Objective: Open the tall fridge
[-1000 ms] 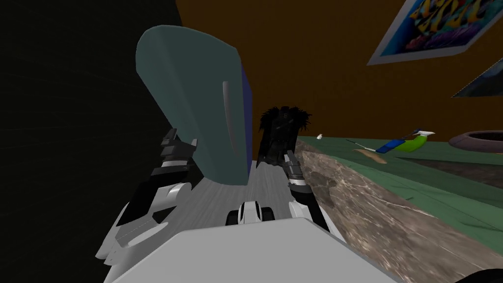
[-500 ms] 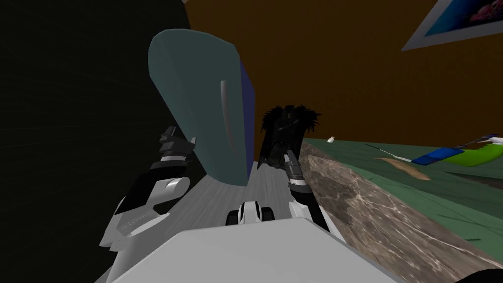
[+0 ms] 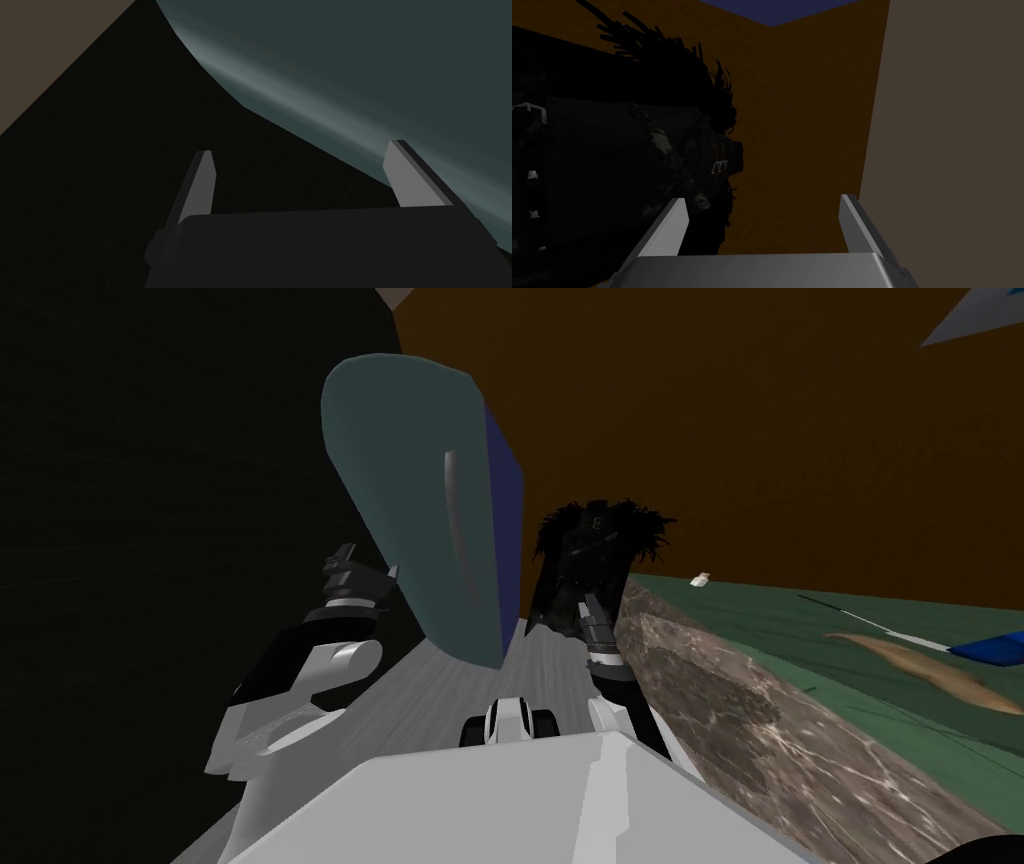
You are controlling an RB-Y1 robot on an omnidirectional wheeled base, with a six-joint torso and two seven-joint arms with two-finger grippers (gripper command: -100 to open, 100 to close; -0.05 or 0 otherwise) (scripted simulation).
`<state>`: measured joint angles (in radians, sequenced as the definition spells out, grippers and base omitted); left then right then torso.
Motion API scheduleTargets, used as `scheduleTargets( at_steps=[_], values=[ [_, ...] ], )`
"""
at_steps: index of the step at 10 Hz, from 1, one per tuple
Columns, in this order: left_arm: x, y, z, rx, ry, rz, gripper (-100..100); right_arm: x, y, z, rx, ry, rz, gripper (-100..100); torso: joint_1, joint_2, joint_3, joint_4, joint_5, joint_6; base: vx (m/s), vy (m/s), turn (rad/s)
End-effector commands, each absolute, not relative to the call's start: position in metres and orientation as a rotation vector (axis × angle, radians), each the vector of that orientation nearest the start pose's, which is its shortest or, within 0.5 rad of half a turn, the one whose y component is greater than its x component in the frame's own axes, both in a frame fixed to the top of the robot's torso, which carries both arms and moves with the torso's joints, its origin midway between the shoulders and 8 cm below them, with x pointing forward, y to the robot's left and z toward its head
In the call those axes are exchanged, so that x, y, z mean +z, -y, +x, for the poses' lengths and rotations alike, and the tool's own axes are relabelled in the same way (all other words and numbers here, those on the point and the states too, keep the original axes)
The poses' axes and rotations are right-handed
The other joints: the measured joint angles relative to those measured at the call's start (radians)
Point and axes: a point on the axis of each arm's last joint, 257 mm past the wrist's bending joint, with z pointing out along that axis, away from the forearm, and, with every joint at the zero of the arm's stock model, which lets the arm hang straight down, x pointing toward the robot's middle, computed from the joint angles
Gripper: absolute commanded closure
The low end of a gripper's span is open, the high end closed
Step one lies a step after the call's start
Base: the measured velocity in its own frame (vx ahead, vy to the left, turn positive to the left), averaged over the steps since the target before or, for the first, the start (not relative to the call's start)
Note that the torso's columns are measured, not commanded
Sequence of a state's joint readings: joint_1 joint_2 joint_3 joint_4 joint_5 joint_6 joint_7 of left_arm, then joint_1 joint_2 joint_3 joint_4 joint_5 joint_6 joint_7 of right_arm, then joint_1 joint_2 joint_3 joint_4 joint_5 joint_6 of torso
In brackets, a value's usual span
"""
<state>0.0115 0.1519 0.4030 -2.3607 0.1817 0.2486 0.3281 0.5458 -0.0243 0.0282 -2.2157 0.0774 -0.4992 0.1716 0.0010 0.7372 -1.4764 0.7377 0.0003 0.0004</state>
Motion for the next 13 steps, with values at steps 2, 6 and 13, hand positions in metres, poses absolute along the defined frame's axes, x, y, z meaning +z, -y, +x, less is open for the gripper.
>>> scheduleTargets(
  at_steps=[2, 6, 13],
  values=[
    [0.124, -0.396, 0.432, -1.518, -0.493, -1.040, -100, -0.021, 0.267, 0.354, 1.087, -0.796, 0.602, 0, -0.001, 0.001, 0.001, 0.000, 0.000, 0.000, 0.038, -0.144, 0.171],
    [0.117, -0.401, 0.441, -1.531, -0.496, -1.116, -100, -0.021, 0.267, 0.354, 1.087, -0.796, 0.602, 0, 0.001, 0.001, 0.000, 0.000, 0.000, -0.001, 0.030, -0.087, 0.097],
    [0.118, -0.408, 0.463, -1.634, -0.452, -1.279, -100, -0.021, 0.267, 0.354, 1.087, -0.796, 0.601, 0, 0.000, 0.002, 0.001, 0.001, 0.000, 0.000, 0.041, -0.134, 0.129]
  ],
)
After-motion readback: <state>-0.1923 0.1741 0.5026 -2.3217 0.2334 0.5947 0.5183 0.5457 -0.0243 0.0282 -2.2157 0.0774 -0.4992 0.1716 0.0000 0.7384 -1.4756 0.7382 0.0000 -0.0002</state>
